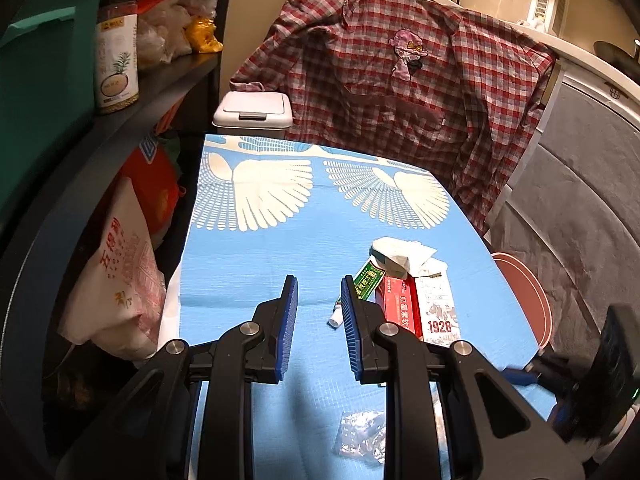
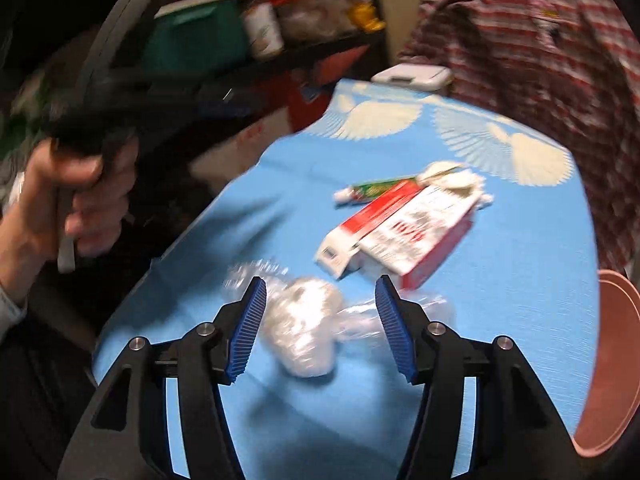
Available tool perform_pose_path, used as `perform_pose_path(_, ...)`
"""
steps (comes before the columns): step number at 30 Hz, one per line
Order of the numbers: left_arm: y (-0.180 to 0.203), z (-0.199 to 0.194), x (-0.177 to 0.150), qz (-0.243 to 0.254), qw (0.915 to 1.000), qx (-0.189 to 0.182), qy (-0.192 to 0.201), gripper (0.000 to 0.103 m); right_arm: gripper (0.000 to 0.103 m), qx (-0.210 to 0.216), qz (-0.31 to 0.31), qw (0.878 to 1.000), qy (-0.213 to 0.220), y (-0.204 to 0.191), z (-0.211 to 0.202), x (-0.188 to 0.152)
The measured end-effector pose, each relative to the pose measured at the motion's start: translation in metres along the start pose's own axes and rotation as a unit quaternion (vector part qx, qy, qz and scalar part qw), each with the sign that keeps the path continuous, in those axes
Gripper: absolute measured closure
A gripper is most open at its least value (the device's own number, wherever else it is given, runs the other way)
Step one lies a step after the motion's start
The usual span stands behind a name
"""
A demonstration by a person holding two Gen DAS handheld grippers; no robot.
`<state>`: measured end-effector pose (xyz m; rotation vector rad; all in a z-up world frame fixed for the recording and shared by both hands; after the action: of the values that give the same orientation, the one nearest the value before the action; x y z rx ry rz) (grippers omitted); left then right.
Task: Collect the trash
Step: 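Grasp the clear plastic bag with the right gripper while the left gripper reaches the toothpaste tube, then grasp the green toothpaste tube with the left gripper while the right gripper holds the plastic bag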
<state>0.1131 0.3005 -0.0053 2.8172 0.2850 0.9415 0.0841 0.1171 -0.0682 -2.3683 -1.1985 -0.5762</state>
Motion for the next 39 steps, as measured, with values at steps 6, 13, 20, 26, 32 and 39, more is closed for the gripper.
perform_pose_path(6,-0.007,0.015,-0.002,-0.013,0.9998,-0.009,-0.015,0.080,0.054,-0.002,-0.023,0.999,-0.025,-0.006,0.017,-0.006)
perform_pose_path(13,0.008,0.055,-0.002,0.003,0.9986,-0.017,-0.050,0.080,0.066,-0.001,-0.026,1.000,-0.012,0.005,-0.004,-0.012)
perform_pose_path(20,0.035,0.083,0.004,0.023,0.9970,-0.031,-0.068,0.080,0.066,-0.010,0.012,1.000,0.010,0.044,-0.042,-0.019)
perform_pose_path(26,0.055,0.103,0.011,0.008,0.9951,-0.060,-0.078,0.080,0.066,-0.042,0.077,0.996,0.022,0.091,-0.062,-0.028)
perform_pose_path(32,0.068,0.116,0.018,0.004,0.9961,-0.029,-0.083,0.080,0.066,-0.079,0.145,0.986,0.018,0.128,-0.058,-0.038)
perform_pose_path(39,0.033,0.136,0.000,-0.011,0.9892,0.014,-0.146,0.080,0.065,-0.073,0.156,0.985,0.006,0.139,-0.047,-0.041)
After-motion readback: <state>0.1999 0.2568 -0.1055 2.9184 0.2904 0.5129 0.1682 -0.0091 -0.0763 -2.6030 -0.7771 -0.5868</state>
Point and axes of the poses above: each gripper's, at about its wrist camera, not at the fingertips, and z roughly the way its jaws point, y to its right, x to its top, the point moved 5 cm from there along z, roughly the way its jaws point, and after that the axes turned 10 degrees about -y, right-handed, at the moved point
